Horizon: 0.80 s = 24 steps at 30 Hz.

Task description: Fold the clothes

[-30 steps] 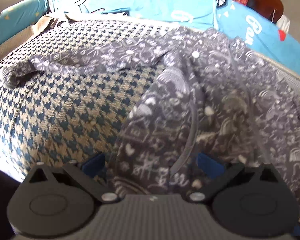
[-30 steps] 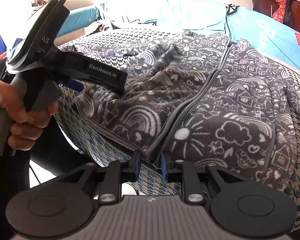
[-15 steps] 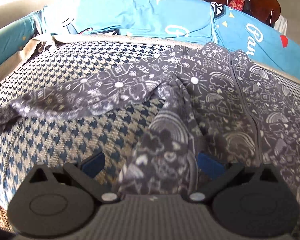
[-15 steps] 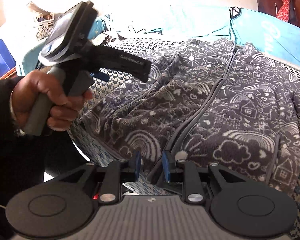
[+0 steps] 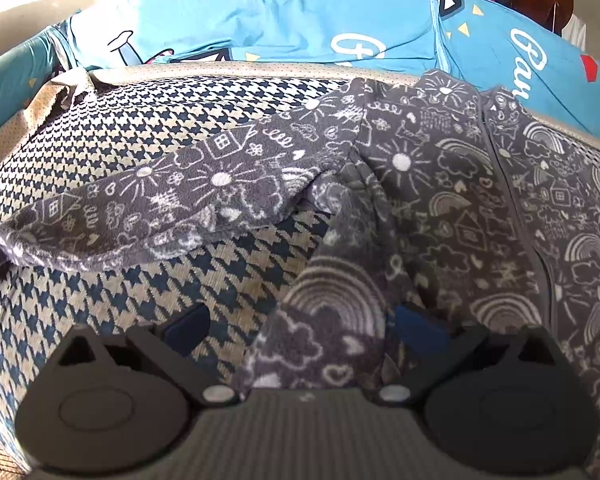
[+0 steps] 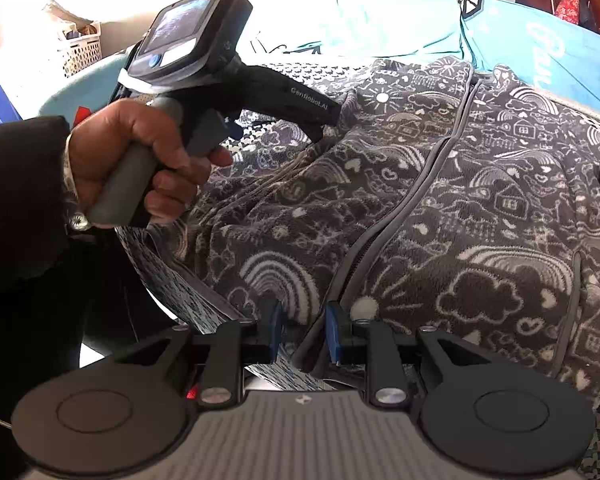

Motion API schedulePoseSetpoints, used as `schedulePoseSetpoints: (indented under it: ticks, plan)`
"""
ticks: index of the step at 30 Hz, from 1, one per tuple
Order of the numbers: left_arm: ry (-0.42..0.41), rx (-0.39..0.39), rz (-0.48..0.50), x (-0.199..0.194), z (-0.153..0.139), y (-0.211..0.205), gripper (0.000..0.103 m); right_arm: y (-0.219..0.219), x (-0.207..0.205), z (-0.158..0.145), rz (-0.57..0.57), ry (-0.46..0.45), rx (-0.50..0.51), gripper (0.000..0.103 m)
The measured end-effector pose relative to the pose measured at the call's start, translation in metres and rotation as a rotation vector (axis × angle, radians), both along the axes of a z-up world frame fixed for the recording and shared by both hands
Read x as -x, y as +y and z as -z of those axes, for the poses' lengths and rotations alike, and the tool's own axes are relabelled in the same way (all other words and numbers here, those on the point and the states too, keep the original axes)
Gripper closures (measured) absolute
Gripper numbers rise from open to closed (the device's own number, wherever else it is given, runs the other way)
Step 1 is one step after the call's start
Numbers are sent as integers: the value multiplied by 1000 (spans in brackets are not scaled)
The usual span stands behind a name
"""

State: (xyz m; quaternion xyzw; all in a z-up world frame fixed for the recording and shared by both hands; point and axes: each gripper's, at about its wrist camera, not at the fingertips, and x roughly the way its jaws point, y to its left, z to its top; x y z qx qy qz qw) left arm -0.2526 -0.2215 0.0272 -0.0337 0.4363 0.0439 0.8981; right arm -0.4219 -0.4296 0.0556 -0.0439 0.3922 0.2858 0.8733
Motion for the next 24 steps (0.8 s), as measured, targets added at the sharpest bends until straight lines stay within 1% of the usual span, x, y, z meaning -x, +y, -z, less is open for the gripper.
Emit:
schedulePoseSetpoints:
  ticks: [4, 6, 8, 9, 10, 11, 13, 15, 16, 18, 19, 21, 24]
  plan:
    - [5, -3, -3, -3, 3, -1, 0, 0, -1, 2, -1, 5, 3, 79]
    - [10, 10, -12, -5, 6, 1, 1, 0, -2, 3, -1, 7, 5, 79]
    - [16, 15, -28, -6, 8, 4, 12, 1, -3, 4, -2, 9, 7, 79]
    - [13, 16, -31, -5, 8, 6, 13, 1, -3, 5, -2, 10, 7, 79]
    - [5, 13, -33, -4, 7, 6, 19, 1, -3, 5, -2, 10, 8, 79]
    - [-2, -2, -36, -3, 7, 6, 23, 1, -3, 5, -2, 9, 8, 79]
    - [-17, -47, -47, -1, 6, 6, 27, 2, -3, 6, -3, 8, 9, 79]
    - [-30, -94, -74, 0, 5, 10, 27, 1, -3, 6, -4, 7, 8, 79]
    - [-25, -91, -83, -1, 6, 13, 27, 1, -3, 6, -4, 7, 7, 79]
    - [-13, -78, -99, -2, 8, 21, 23, 0, -3, 6, -6, 7, 5, 79]
    - [-15, -87, -106, -1, 9, 23, 19, -1, -3, 6, -6, 8, 4, 79]
    - [-16, -97, -122, 0, 10, 27, 14, -2, -3, 6, -6, 9, 1, 79]
    - [-7, -76, -154, 1, 11, 35, 9, -4, -2, 5, -4, 10, -6, 79]
